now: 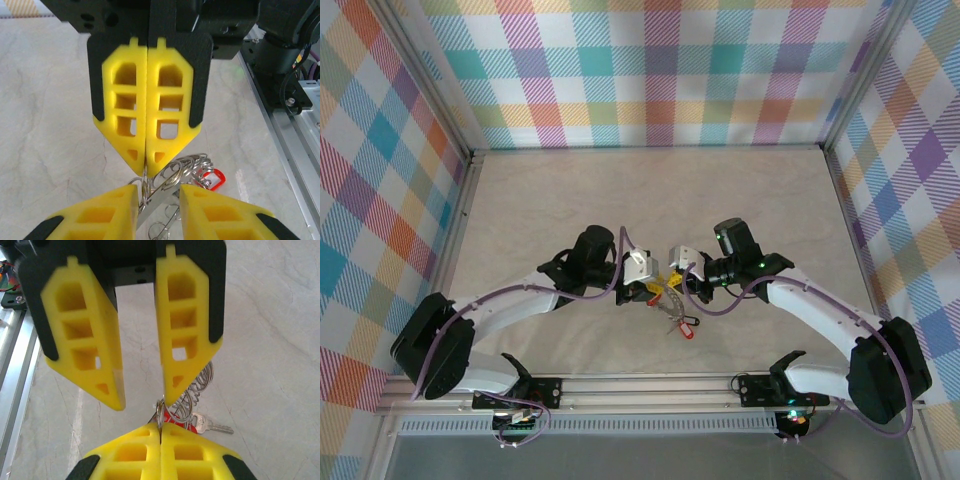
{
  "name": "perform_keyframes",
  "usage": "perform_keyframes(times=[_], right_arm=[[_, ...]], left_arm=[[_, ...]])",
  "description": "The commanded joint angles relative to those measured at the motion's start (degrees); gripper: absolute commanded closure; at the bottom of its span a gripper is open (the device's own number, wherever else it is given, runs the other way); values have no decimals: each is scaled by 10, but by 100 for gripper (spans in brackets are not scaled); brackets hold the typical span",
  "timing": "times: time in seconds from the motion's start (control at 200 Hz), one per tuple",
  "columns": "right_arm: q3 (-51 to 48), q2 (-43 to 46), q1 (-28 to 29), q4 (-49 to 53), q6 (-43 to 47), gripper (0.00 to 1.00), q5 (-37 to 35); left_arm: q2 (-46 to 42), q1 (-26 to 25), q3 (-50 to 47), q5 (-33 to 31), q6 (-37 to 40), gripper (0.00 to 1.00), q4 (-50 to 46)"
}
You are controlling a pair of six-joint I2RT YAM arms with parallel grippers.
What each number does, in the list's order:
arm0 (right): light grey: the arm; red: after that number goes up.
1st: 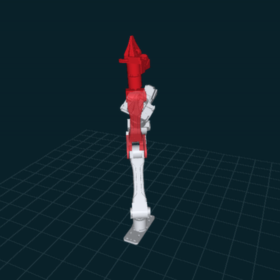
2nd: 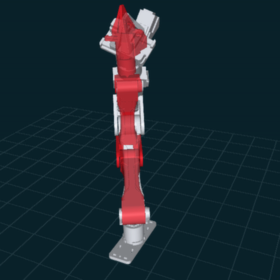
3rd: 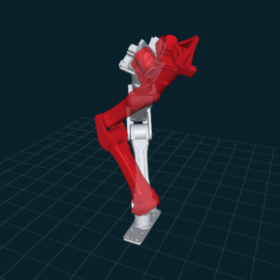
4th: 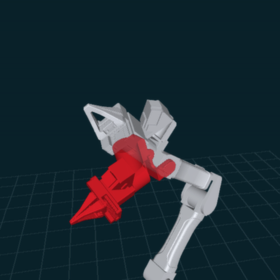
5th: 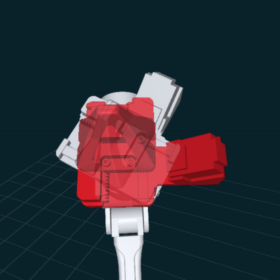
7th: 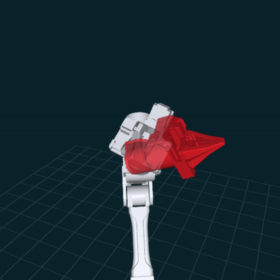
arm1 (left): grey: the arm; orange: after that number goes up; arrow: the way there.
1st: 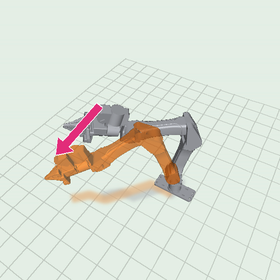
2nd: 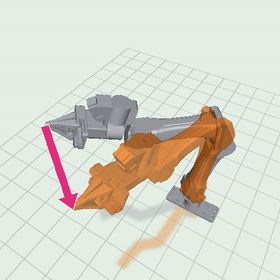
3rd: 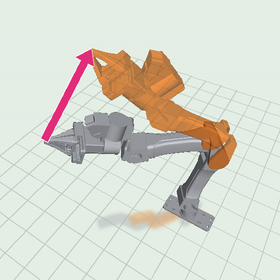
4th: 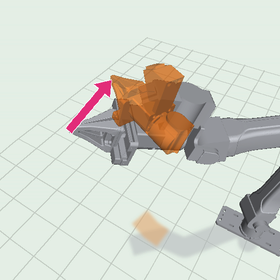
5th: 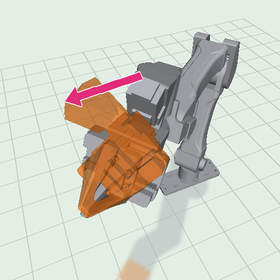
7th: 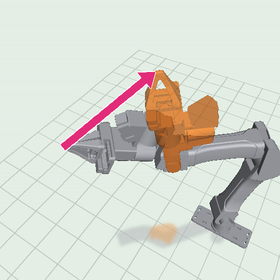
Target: Put the keys on the keyring
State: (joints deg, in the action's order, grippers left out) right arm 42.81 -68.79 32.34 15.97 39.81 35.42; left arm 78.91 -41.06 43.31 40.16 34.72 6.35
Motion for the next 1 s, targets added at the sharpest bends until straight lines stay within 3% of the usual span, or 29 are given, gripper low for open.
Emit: perform_keyframes(times=[0.0,0.325,0.615,0.665,0.82,0.995], right_arm=[[-9,13,4,-13,13,100,23],[-11,14,5,-17,14,100,14],[-10,28,7,-11,19,100,-6],[-8,32,7,2,28,91,-14],[-6,48,6,38,35,83,-41],[-7,44,4,59,27,81,-38]], left_arm=[[18,6,28,32,25,74,-29],[25,3,37,33,32,98,-35],[24,-2,49,-2,47,100,-68],[20,-3,48,-7,47,100,-63],[9,-1,53,-6,40,100,-57],[5,5,58,22,39,100,-62]])
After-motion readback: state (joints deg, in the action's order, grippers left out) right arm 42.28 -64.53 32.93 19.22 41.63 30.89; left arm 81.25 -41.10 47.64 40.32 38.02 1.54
